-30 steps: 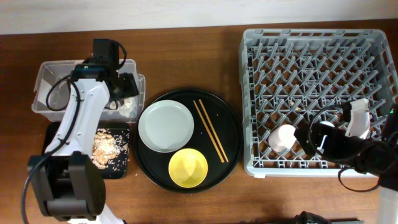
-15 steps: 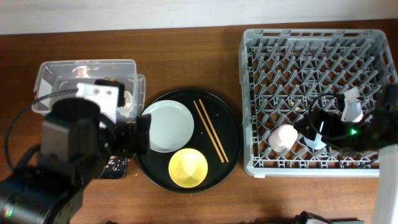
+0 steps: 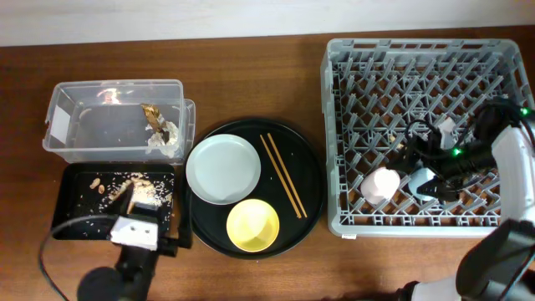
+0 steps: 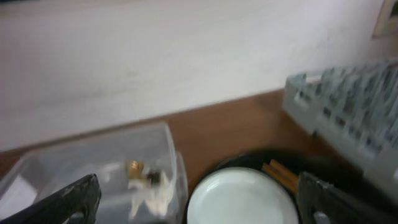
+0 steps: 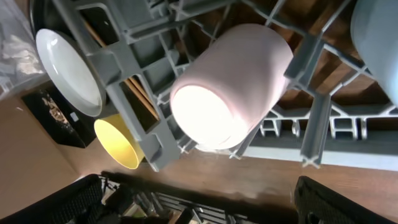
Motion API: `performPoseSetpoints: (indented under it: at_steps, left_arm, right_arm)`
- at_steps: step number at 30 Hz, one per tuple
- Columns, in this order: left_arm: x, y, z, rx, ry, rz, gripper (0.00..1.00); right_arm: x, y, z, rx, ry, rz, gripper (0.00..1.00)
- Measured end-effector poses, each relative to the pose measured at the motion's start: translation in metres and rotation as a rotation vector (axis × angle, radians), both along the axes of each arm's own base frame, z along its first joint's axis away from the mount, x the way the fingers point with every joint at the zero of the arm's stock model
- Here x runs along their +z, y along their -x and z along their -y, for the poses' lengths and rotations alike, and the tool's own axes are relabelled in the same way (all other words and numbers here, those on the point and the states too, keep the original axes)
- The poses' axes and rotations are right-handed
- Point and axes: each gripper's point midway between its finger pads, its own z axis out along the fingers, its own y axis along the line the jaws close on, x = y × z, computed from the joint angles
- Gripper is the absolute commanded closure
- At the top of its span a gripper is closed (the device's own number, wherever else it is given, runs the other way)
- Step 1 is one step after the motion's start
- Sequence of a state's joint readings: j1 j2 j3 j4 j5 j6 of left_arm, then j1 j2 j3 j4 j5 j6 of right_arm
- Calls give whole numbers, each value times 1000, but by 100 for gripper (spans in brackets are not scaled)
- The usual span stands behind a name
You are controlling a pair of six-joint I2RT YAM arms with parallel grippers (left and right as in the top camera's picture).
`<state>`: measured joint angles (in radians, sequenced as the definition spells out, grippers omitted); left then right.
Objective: Sort waste into correct bins and load items into the dishwasher rack
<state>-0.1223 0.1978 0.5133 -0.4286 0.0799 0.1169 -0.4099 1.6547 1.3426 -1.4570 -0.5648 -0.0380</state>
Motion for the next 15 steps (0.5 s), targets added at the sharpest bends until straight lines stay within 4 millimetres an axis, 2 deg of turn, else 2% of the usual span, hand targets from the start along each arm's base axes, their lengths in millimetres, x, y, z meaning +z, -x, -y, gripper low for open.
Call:
performPoseSetpoints:
  at_steps: [3,5,8,10,11,15]
  left_arm:
    - [-31,1,-1,-4,-7,44,1]
    - [-39,-2,-1,-13,-6,79,1]
    - [-54,-17,11,-86,-3,189,1]
    - [-98,-21,18,-127,0,91,1]
    - [-107,-21,19,-130,1,64,1]
    - [-106,-21,21,-144,2,66,1]
  right_arm:
    - [-8,-1,0,0,-14,-30,1]
    - [-8,-1,0,-1,-15,-35,2]
    - [-8,-1,0,-1,-16,-36,1]
    - [-8,-1,0,-1,-16,-35,1]
    - [-8,-1,0,0,-16,-36,2]
    - [-8,-1,0,0,-16,-35,1]
